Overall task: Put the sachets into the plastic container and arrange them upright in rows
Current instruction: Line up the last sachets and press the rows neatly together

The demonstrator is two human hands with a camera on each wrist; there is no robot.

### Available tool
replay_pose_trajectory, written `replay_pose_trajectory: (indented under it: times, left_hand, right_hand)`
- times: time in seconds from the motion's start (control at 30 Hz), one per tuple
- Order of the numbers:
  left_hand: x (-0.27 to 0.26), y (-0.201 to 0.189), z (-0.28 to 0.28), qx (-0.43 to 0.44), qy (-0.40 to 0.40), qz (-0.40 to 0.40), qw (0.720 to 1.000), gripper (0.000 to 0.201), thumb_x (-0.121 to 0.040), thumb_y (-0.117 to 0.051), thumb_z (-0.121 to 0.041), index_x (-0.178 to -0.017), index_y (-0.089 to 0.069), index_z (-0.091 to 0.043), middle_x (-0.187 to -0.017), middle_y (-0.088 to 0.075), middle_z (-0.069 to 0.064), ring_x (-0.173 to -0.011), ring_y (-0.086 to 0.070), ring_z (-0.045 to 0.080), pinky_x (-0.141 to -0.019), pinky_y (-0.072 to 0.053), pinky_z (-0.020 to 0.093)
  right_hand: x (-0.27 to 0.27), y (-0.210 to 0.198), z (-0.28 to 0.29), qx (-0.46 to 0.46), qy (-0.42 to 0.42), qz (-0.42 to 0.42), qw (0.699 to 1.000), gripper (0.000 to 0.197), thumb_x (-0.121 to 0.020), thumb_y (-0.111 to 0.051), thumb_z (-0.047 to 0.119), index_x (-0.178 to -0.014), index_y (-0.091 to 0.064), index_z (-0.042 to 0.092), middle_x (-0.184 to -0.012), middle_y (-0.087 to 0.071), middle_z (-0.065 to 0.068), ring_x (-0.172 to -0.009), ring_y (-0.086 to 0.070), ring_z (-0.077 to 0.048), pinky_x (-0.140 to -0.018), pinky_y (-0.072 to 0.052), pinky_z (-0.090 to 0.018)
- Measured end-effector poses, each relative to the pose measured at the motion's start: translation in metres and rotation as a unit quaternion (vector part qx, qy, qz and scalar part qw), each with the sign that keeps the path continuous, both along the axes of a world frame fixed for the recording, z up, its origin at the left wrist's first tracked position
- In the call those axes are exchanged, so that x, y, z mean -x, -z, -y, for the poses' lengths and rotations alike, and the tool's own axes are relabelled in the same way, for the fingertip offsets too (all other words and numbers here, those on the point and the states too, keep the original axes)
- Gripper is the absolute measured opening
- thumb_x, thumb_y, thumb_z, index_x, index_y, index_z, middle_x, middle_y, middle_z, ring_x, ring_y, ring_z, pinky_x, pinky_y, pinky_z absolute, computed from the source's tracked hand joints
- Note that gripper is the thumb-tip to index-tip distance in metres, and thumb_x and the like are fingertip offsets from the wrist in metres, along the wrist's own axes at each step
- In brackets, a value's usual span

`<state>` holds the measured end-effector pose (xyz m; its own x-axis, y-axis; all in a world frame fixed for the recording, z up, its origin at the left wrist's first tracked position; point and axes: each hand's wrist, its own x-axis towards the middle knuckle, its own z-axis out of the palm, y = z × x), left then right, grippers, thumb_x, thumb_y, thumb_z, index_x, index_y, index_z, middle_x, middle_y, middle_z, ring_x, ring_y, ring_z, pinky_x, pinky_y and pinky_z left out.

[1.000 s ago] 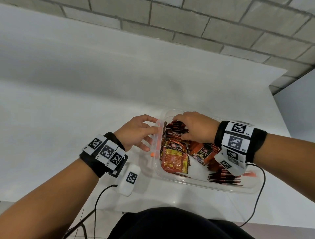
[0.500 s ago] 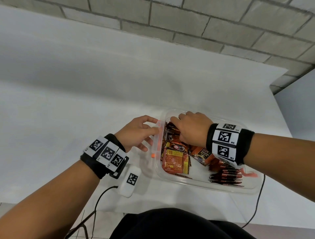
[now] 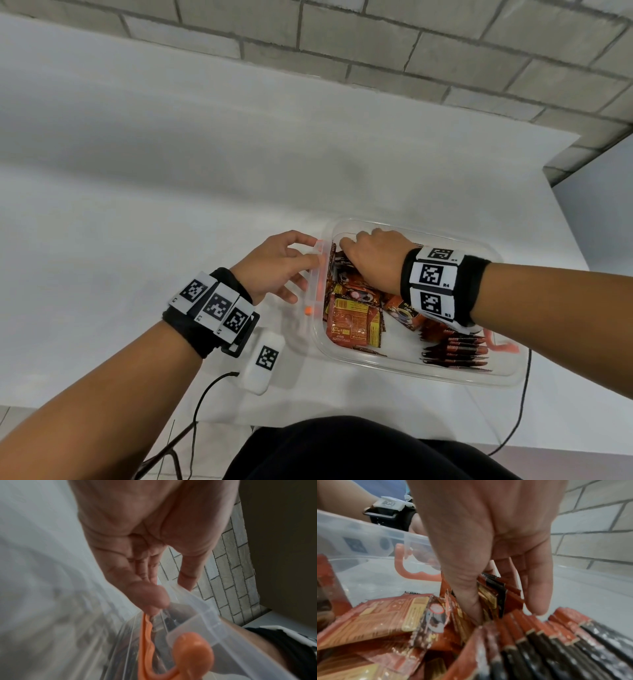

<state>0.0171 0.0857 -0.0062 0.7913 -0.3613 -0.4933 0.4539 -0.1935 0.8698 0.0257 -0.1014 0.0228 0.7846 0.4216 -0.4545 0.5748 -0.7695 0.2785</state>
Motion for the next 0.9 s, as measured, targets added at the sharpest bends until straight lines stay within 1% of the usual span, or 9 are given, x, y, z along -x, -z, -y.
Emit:
replay_pose_trajectory:
  times: [0.13,0.3,0.37,0.47,0.57,0.63,0.73,0.83,0.9]
  left_hand:
    - [0.001,-0.001,0.0,0.004,-0.002,-0.004,1.0,0.035,-0.088,-0.067,-0.024,-0.12,-0.056,-0.019,-0.084,-0.068,0.006,-0.064,-0.061,0.017,-0.047,-0.049,0.028]
    - [0.001,-0.002,0.0,0.007,-0.003,-0.004,1.0,0.035,-0.087,-0.068,-0.024,-0.119,-0.057,-0.02,-0.083,-0.068,0.005,-0.064,-0.061,0.016,-0.047,-0.049,0.028]
    - [0.001,-0.005,-0.001,-0.005,-0.006,0.005,1.0,0.037,-0.086,-0.069,-0.026,-0.121,-0.056,-0.021,-0.089,-0.066,0.007,-0.068,-0.062,0.016,-0.05,-0.05,0.029]
    - [0.0,-0.014,-0.005,-0.029,-0.045,0.032,0.998,0.036,-0.085,-0.068,-0.036,-0.117,-0.057,-0.024,-0.102,-0.063,0.007,-0.078,-0.061,0.016,-0.055,-0.049,0.028]
    - [0.0,-0.034,-0.003,-0.013,-0.087,0.078,0.993,0.027,-0.086,-0.063,-0.041,-0.109,-0.062,-0.025,-0.099,-0.066,0.004,-0.076,-0.06,0.014,-0.054,-0.044,0.026]
    - [0.002,-0.053,0.006,0.018,-0.079,0.099,0.992,0.027,-0.088,-0.06,-0.042,-0.106,-0.064,-0.022,-0.094,-0.067,0.004,-0.071,-0.059,0.014,-0.051,-0.041,0.025]
    - [0.005,-0.076,0.031,0.098,-0.013,0.078,0.992,0.047,-0.086,-0.053,-0.055,-0.114,-0.061,-0.018,-0.093,-0.07,0.009,-0.07,-0.062,0.018,-0.047,-0.045,0.026]
    - [0.004,-0.088,0.059,0.215,0.042,0.007,0.976,0.065,-0.083,-0.043,-0.064,-0.126,-0.055,-0.017,-0.108,-0.068,0.014,-0.088,-0.067,0.029,-0.055,-0.056,0.035]
    - [0.003,-0.093,0.074,0.294,0.054,-0.021,0.954,0.062,-0.083,-0.041,-0.062,-0.125,-0.052,-0.017,-0.112,-0.063,0.015,-0.094,-0.066,0.032,-0.066,-0.058,0.045]
  right_hand:
    - [0.0,-0.005,-0.001,-0.026,0.017,-0.012,0.999,0.032,-0.093,-0.041,0.003,-0.125,-0.039,0.006,-0.098,-0.058,-0.011,-0.067,-0.04,-0.023,-0.057,-0.032,-0.031]
    - [-0.004,-0.013,0.007,-0.088,0.062,-0.013,0.994,0.035,-0.091,-0.056,0.026,-0.121,-0.042,0.012,-0.089,-0.054,-0.007,-0.069,-0.047,-0.023,-0.048,-0.03,-0.028]
    - [-0.002,-0.024,0.015,-0.138,0.084,-0.005,0.987,0.036,-0.089,-0.059,0.026,-0.12,-0.044,0.014,-0.092,-0.059,-0.007,-0.073,-0.054,-0.025,-0.053,-0.04,-0.03]
    - [0.008,-0.054,0.029,-0.25,0.137,0.024,0.958,0.04,-0.085,-0.063,0.028,-0.12,-0.047,0.018,-0.091,-0.064,-0.005,-0.074,-0.057,-0.023,-0.063,-0.049,-0.035]
    - [0.022,-0.086,0.043,-0.374,0.189,0.073,0.905,0.042,-0.081,-0.067,0.026,-0.12,-0.053,0.018,-0.087,-0.068,-0.002,-0.069,-0.061,-0.018,-0.067,-0.053,-0.037]
    - [0.029,-0.101,0.049,-0.436,0.205,0.117,0.868,0.042,-0.079,-0.068,0.026,-0.118,-0.055,0.018,-0.091,-0.068,0.001,-0.075,-0.063,-0.017,-0.072,-0.054,-0.035]
    - [0.037,-0.109,0.052,-0.484,0.185,0.203,0.83,0.04,-0.079,-0.069,0.024,-0.116,-0.056,0.016,-0.092,-0.064,0.006,-0.079,-0.061,-0.013,-0.074,-0.051,-0.028]
    - [0.044,-0.1,0.047,-0.48,0.134,0.254,0.829,0.035,-0.078,-0.068,0.02,-0.111,-0.057,0.015,-0.092,-0.063,0.0,-0.079,-0.059,-0.018,-0.069,-0.051,-0.035]
    - [0.047,-0.087,0.045,-0.471,0.122,0.254,0.836,0.042,-0.073,-0.066,0.018,-0.113,-0.055,0.015,-0.097,-0.059,-0.004,-0.08,-0.058,-0.022,-0.064,-0.05,-0.034]
